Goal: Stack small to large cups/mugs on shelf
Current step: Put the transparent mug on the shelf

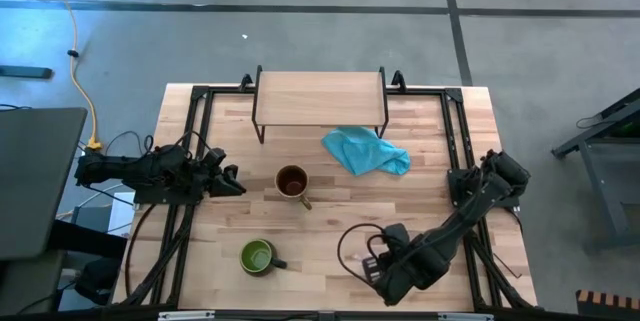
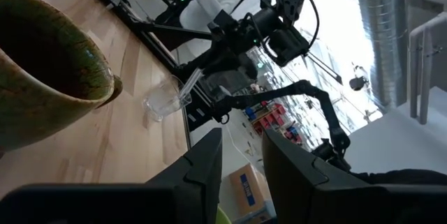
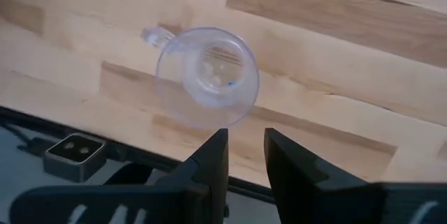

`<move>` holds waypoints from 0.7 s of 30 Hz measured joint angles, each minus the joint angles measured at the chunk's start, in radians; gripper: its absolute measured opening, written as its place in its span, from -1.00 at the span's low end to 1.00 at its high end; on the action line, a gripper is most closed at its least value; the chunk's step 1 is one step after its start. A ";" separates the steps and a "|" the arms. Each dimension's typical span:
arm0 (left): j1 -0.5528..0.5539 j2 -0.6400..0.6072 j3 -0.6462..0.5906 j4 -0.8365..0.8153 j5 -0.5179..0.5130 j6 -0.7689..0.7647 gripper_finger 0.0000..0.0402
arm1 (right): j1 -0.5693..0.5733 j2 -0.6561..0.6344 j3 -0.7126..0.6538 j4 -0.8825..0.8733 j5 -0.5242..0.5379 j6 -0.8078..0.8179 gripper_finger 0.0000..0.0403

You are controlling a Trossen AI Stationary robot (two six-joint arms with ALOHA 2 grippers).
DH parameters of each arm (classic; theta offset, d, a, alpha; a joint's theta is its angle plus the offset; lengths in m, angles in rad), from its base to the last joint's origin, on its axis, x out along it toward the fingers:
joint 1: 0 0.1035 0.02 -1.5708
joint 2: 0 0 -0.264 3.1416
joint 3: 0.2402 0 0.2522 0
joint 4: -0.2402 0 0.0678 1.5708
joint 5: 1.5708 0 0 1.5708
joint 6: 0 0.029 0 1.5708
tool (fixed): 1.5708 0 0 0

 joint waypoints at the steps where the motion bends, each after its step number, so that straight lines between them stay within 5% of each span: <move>1: 0.000 0.000 0.000 0.000 0.000 0.000 -0.55 | -0.001 0.000 -0.011 0.009 0.000 0.000 -0.59; 21: 0.000 0.000 0.000 0.000 0.000 0.000 -0.55 | -0.013 0.001 -0.156 0.195 -0.051 0.056 -0.59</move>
